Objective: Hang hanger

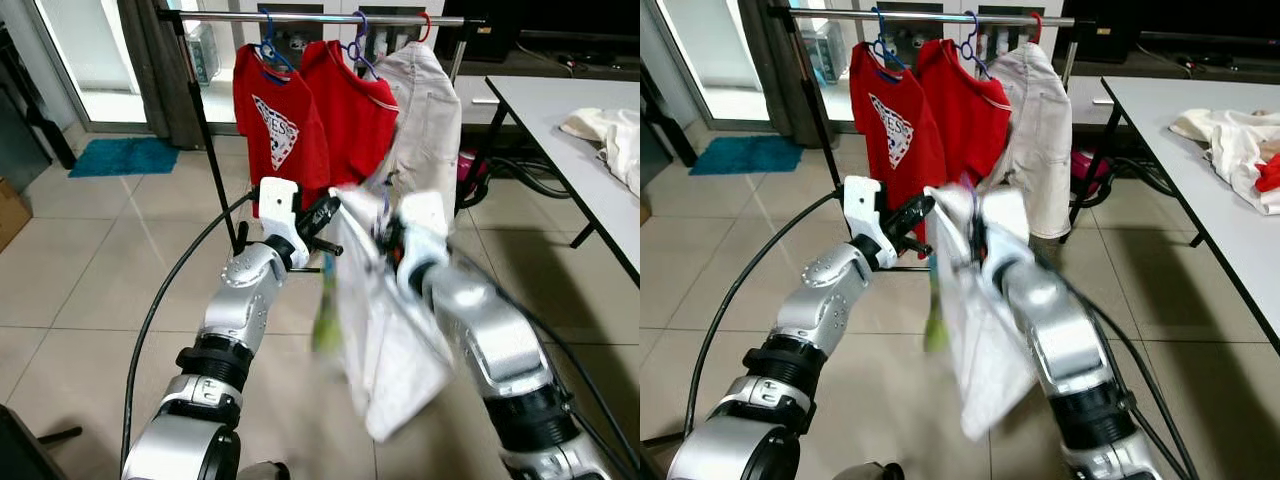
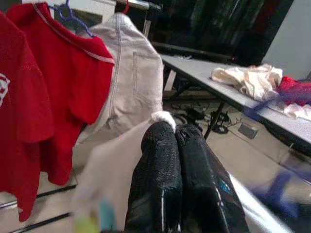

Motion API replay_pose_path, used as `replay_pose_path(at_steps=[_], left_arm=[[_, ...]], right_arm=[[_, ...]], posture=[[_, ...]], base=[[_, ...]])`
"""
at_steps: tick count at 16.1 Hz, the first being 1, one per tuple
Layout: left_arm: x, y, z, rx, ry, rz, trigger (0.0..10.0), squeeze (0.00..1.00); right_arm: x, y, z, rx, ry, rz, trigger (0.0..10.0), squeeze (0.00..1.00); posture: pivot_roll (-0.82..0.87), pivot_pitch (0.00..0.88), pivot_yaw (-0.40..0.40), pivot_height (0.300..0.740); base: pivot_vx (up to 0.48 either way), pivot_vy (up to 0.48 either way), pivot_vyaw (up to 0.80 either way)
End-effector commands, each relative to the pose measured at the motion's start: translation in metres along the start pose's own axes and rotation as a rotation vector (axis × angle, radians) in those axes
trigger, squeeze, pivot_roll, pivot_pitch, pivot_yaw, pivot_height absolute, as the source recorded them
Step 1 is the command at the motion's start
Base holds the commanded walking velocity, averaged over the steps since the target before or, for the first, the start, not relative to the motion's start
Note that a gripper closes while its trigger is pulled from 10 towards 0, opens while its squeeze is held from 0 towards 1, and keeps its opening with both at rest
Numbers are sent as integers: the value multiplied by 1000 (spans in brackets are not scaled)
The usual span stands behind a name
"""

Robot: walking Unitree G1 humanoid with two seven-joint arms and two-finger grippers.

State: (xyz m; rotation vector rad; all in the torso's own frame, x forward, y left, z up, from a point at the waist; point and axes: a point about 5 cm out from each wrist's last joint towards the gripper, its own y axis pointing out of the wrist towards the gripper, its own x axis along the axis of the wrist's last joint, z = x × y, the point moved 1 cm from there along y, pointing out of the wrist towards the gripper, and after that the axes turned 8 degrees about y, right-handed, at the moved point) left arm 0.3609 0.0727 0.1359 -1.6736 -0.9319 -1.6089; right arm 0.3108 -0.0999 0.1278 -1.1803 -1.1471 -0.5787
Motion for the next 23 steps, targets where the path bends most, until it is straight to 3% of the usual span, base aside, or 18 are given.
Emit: replay_pose_path(at_steps=[1, 5, 8, 12, 16, 17, 18, 20, 23], left_arm=[[5, -1, 3, 29, 25, -5, 0, 0], [3, -2, 4, 56, 25, 12, 0, 0], [2, 0, 0, 43, 30, 23, 0, 0], [6, -3, -6, -5, 13, 4, 0, 0], [-2, -5, -14, -26, 11, 42, 0, 0], [-3, -5, -16, -30, 8, 44, 0, 0], [-3, -4, -18, -34, 6, 46, 0, 0], [-1, -3, -19, -30, 5, 46, 0, 0], [1, -2, -17, -11, 7, 42, 0, 0]], right_arm=[[-4, -4, -1, 16, -8, 21, 10000, 0], [-4, -11, -8, -4, -32, 14, 10000, 0], [19, -10, -31, -201, 86, -118, 10000, 0], [24, -11, -51, -353, 173, -162, 10000, 0], [32, -19, -71, -512, 255, -250, 10000, 0], [32, -18, -71, -508, 264, -248, 10000, 0], [22, -5, -49, -318, 175, -128, 10000, 0], [-3, -1, -22, -142, 56, 16, 10000, 0], [-17, -6, -18, -121, 66, 68, 10000, 0]], posture=[[-101, 0, 9, 740], [-107, 0, 14, 740], [-111, 0, 22, 740], [-103, 0, 22, 740], [-103, 0, 20, 740], [-104, 0, 21, 740], [-109, 0, 23, 740], [-106, 0, 19, 740], [-106, 0, 19, 740]], base=[[0, 0, 0], [0, 0, 0], [0, 0, 0], [0, 0, 0], [0, 0, 0], [0, 0, 0], [0, 0, 0], [0, 0, 0], [0, 0, 0]])
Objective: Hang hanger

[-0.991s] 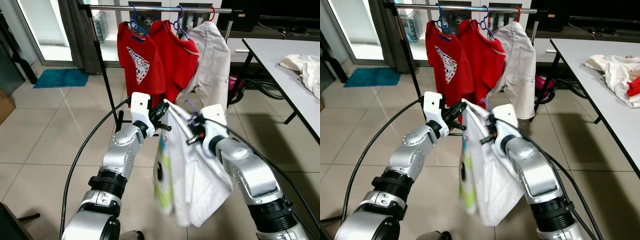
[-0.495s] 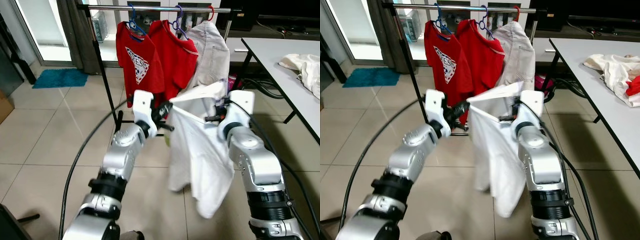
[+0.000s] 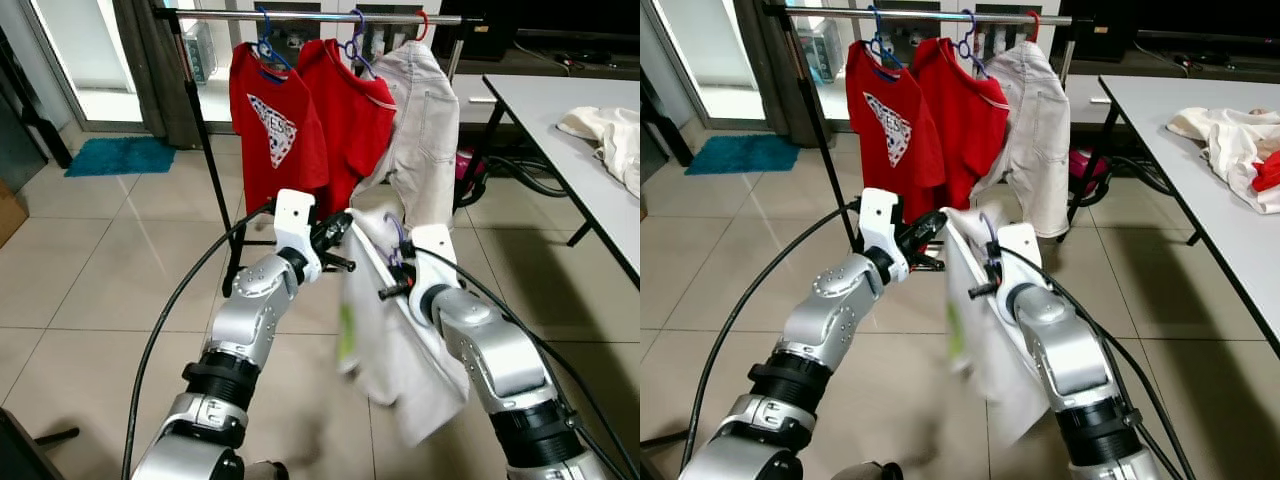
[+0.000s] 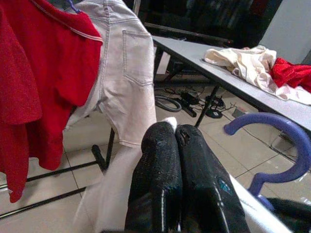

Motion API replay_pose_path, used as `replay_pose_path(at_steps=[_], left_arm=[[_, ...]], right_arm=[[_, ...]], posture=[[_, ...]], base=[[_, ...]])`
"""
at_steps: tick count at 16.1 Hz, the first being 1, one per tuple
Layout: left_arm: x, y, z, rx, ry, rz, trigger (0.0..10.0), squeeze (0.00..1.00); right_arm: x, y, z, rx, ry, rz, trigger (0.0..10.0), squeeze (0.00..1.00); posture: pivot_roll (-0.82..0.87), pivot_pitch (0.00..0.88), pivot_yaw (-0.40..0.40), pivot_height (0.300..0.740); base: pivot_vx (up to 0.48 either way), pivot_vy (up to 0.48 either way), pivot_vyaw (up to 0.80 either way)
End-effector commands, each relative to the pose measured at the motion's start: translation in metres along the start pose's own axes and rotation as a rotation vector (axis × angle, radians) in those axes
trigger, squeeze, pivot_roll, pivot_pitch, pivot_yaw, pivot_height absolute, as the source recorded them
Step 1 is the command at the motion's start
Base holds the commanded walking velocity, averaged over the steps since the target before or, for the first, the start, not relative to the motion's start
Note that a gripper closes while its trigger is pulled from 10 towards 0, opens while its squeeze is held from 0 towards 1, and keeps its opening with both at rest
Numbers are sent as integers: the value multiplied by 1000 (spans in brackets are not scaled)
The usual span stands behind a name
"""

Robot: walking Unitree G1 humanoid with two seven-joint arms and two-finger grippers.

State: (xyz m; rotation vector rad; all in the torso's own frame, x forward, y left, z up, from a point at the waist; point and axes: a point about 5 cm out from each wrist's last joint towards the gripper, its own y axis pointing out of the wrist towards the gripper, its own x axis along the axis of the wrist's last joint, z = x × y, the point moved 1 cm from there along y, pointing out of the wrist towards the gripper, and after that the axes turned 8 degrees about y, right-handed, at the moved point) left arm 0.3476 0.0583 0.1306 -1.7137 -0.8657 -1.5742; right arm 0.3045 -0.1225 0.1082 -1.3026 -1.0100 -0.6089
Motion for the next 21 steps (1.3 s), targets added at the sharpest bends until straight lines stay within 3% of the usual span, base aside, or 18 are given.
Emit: replay_pose_path(at_steps=[1, 3, 4, 8, 10, 17, 21], left_arm=[[7, 0, 4, 23, 22, -15, 0, 0], [7, 1, 4, 26, 26, -11, 0, 0], [7, 1, 4, 24, 28, -10, 0, 0], [7, 2, -1, -7, 31, -12, 0, 0], [7, 2, -3, -16, 34, -9, 0, 0], [12, 5, -7, -48, 35, -32, 0, 0], [26, 8, -19, -150, -41, -107, 0, 0]], right_arm=[[5, -4, -4, -3, -14, -8, 10000, 0], [6, -8, -11, 13, -60, 16, 10000, 0], [13, -9, -17, -18, -39, -20, 10000, 0], [45, -8, -24, -135, 75, -208, 10000, 0], [70, -13, -29, -203, 201, -359, 10000, 0], [74, -3, -8, -111, 190, -359, 10000, 0], [69, 2, -7, -116, 180, -331, 10000, 0]], posture=[[-108, 0, 21, 740], [-110, 0, 23, 740], [-110, 0, 23, 740], [-109, 0, 24, 740], [-109, 0, 24, 740], [-103, 0, 20, 740], [-102, 0, 21, 740]], base=[[0, 0, 0], [0, 0, 0], [0, 0, 0], [0, 0, 0], [0, 0, 0], [0, 0, 0], [0, 0, 0]])
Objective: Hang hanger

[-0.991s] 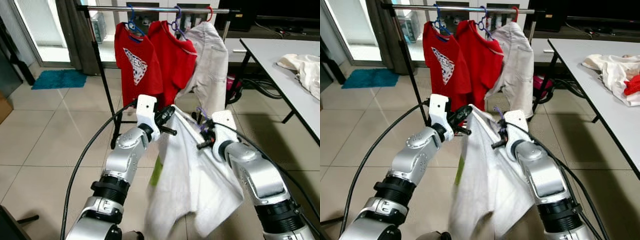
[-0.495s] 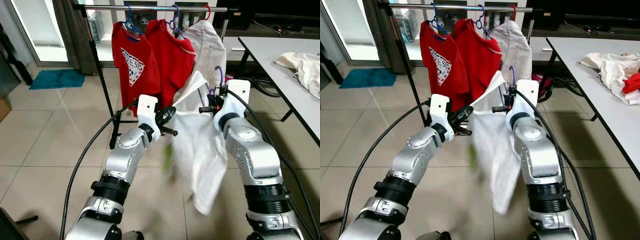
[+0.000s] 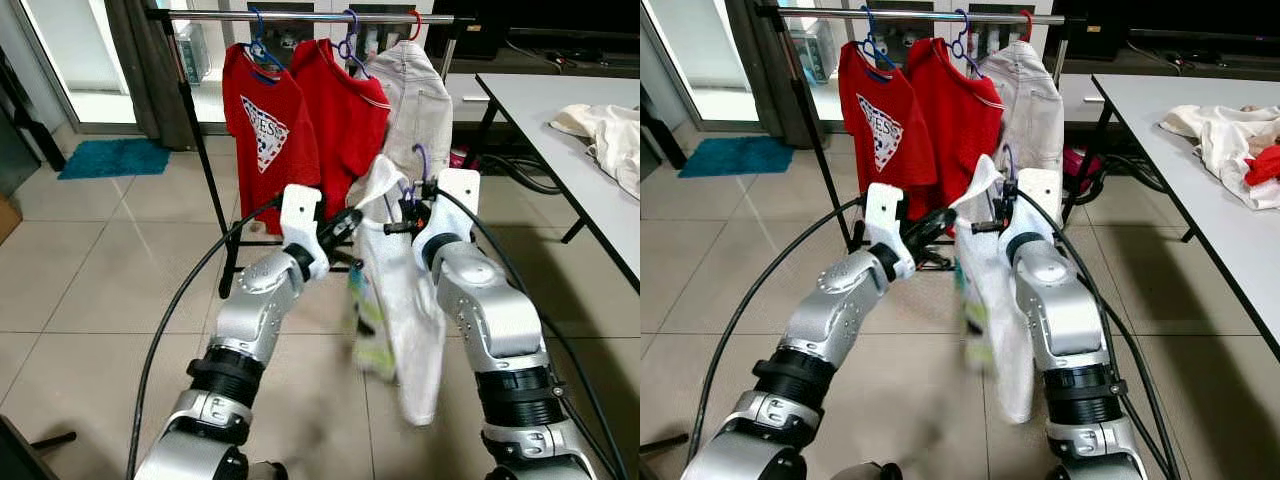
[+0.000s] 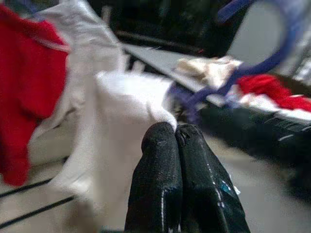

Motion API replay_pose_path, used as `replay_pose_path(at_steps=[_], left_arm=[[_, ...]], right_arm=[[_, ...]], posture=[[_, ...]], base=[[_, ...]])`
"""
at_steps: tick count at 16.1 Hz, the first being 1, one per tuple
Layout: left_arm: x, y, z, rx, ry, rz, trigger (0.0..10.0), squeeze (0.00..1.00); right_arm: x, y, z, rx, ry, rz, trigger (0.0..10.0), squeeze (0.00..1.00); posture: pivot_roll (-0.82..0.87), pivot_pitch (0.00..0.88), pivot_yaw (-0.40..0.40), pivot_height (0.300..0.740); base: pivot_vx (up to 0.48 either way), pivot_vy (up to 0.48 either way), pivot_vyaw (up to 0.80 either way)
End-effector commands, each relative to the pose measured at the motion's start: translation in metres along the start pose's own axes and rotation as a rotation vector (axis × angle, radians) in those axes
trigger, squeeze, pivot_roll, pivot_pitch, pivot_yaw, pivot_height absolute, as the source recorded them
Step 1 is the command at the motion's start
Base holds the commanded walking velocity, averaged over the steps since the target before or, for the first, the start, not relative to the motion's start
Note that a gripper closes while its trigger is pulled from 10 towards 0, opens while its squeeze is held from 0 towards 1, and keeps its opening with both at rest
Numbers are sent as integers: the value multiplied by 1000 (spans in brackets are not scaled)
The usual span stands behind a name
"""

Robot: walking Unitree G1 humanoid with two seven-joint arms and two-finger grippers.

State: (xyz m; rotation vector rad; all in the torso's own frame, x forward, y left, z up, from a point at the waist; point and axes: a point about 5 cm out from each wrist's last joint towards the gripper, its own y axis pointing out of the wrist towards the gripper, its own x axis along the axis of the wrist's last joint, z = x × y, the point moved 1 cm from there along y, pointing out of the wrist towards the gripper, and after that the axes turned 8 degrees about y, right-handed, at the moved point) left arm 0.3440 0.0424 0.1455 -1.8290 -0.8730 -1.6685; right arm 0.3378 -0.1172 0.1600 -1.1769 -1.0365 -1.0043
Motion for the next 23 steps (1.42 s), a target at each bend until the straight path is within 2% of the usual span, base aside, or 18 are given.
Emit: replay_pose_path(at_steps=[1, 2, 4, 6, 7, 10, 11, 13, 14, 16, 19, 21, 22, 23], left_arm=[[13, 3, -7, -76, -10, -43, 0, 0], [9, 0, -15, -159, -24, -18, 0, 0], [6, -2, -20, -206, -24, -1, 0, 0], [7, -3, -18, -186, -15, 2, 0, 0], [3, -4, -8, -114, 34, 44, 0, 0], [3, -6, 8, -6, 101, 65, 0, 0], [5, -6, 13, 36, 114, 60, 10000, 0], [9, -5, 19, 89, 119, 38, 10000, 0], [14, -6, 23, 123, 100, 8, 10000, 1000], [23, -7, 26, 133, 90, -42, 10000, 1000], [33, -10, 20, 14, 67, -88, 10000, 1000], [35, -12, 19, -18, 109, -70, 10000, 1000], [34, -12, 15, -59, 115, -59, 10000, 1000], [29, -12, 6, -148, 132, -15, 10000, 1000]], right_arm=[[7, 1, -3, -19, 2, -32, 10000, 0], [7, 3, -7, -35, 20, -37, 10000, 0], [10, 6, -11, -44, 49, -49, 10000, 0], [13, 8, -13, -51, 63, -55, 10000, 0], [15, 9, -12, -45, 68, -62, 10000, 0], [14, 9, -6, -27, 77, -67, 10000, 0], [13, 9, -5, -22, 79, -68, 10000, 0], [13, 9, -5, -19, 80, -69, 10000, 0], [13, 9, -6, -16, 78, -69, 10000, 0], [13, 8, -6, -10, 72, -69, 10000, 0], [11, 9, -11, -8, 61, -59, 10000, 0], [13, 11, -15, -13, 59, -58, 10000, 0], [14, 13, -16, -25, 100, -57, 10000, 0], [18, 16, -21, -66, 153, -66, 10000, 0]], posture=[[-102, 0, 21, 740], [-102, 0, 21, 740], [-102, 0, 21, 740], [-102, 0, 21, 740], [-99, 0, 19, 740], [-98, 0, 20, 740], [-98, 0, 20, 740], [-99, 0, 22, 740], [-100, 0, 22, 740], [-101, 0, 22, 740], [-96, 0, 21, 740], [-93, 0, 23, 740], [-93, 0, 23, 740], [-93, 0, 22, 740]], base=[[0, 0, 0], [0, 0, 0], [0, 0, 0], [0, 0, 0], [0, 0, 0], [0, 0, 0], [0, 0, 0], [0, 0, 0], [0, 0, 0], [0, 0, 0], [0, 0, 0], [0, 0, 0], [0, 0, 0], [0, 0, 0]])
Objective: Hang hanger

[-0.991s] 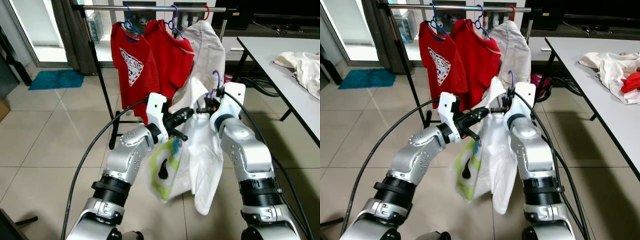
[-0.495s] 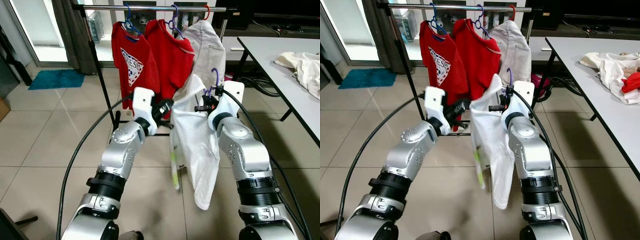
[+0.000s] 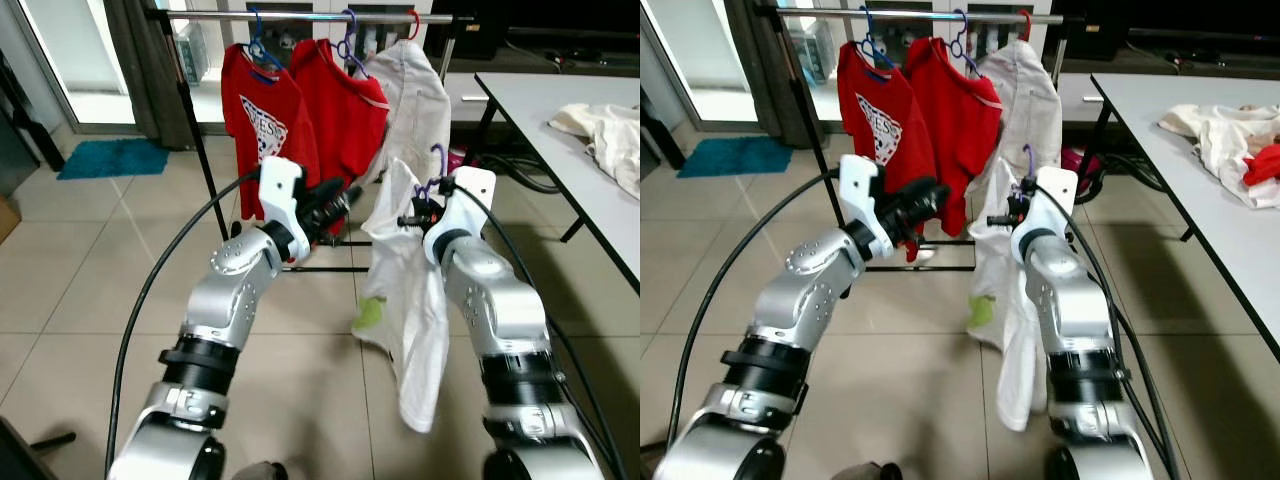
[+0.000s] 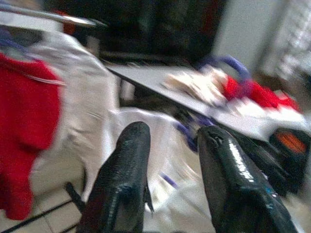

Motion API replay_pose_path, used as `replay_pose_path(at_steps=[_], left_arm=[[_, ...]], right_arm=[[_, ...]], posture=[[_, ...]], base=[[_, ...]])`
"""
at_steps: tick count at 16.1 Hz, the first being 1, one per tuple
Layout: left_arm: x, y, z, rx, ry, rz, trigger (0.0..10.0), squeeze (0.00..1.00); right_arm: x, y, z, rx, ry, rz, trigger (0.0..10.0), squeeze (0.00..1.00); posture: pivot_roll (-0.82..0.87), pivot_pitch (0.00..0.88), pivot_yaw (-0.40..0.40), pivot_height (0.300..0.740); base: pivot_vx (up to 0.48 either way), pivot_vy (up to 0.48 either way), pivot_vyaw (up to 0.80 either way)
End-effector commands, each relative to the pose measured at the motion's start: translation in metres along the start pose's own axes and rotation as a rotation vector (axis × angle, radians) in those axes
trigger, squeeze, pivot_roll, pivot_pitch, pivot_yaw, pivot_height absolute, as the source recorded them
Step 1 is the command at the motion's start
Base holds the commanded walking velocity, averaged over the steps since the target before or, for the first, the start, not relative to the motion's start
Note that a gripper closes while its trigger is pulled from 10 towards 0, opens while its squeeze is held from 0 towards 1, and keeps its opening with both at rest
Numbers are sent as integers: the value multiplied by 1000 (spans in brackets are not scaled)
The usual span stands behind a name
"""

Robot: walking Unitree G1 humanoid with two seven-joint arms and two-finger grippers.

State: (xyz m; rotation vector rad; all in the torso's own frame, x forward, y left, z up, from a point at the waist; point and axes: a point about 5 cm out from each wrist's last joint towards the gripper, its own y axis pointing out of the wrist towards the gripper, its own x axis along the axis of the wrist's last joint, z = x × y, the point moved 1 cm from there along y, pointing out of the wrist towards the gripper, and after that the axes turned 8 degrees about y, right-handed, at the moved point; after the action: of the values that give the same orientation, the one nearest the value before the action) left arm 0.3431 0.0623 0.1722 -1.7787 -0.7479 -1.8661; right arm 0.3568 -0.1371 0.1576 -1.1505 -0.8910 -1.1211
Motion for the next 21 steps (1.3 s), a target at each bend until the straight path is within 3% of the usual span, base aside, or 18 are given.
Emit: replay_pose_path(at_steps=[1, 2, 5, 6, 7, 8, 12, 14, 19, 20, 21], left_arm=[[-6, 2, -13, -98, 26, 53, 10000, 1000], [-12, 2, -15, -115, 25, 98, 10000, 1000], [-15, 2, -20, -138, 18, 108, 10000, 961], [-15, 1, -23, -155, 20, 108, 10000, 302], [-15, 0, -26, -171, 31, 109, 10000, 63], [-16, -1, -28, -182, 50, 116, 10000, 0], [-34, -3, -33, -193, 131, 162, 10000, 0], [-44, -3, -39, -248, 184, 210, 10000, 0], [-58, 7, -41, -200, 155, 252, 10000, 0], [-60, 10, -38, -164, 126, 254, 10000, 0], [-63, 14, -39, -141, 42, 234, 10000, 0]], right_arm=[[19, 4, -2, -38, 63, -73, 10000, 0], [24, 8, -4, -73, 102, -85, 10000, 0], [34, 23, -11, -181, 203, -118, 10000, 0], [38, 28, -15, -226, 224, -126, 10000, 0], [42, 31, -19, -274, 237, -137, 10000, 0], [46, 34, -22, -303, 246, -144, 10000, 0], [65, 41, -23, -349, 313, -184, 10000, 0], [70, 44, -25, -384, 320, -199, 10000, 0], [80, 48, -24, -415, 343, -222, 10000, 0], [81, 48, -23, -415, 348, -227, 10000, 0], [82, 49, -20, -412, 353, -230, 10000, 0]], posture=[[-94, 0, 23, 740], [-94, 0, 23, 740], [-95, 0, 20, 740], [-93, 0, 16, 740], [-90, 0, 13, 740], [-86, 0, 5, 740], [-81, 0, -6, 740], [-86, 0, -2, 740], [-87, 0, 3, 740], [-86, 0, 3, 740], [-88, 0, 4, 740]], base=[[0, 0, 0], [0, 0, 0], [0, 0, 0], [0, 0, 0], [0, 0, 0], [0, 0, 0], [0, 0, 0], [0, 0, 0], [0, 0, 0], [0, 0, 0], [0, 0, 0]])
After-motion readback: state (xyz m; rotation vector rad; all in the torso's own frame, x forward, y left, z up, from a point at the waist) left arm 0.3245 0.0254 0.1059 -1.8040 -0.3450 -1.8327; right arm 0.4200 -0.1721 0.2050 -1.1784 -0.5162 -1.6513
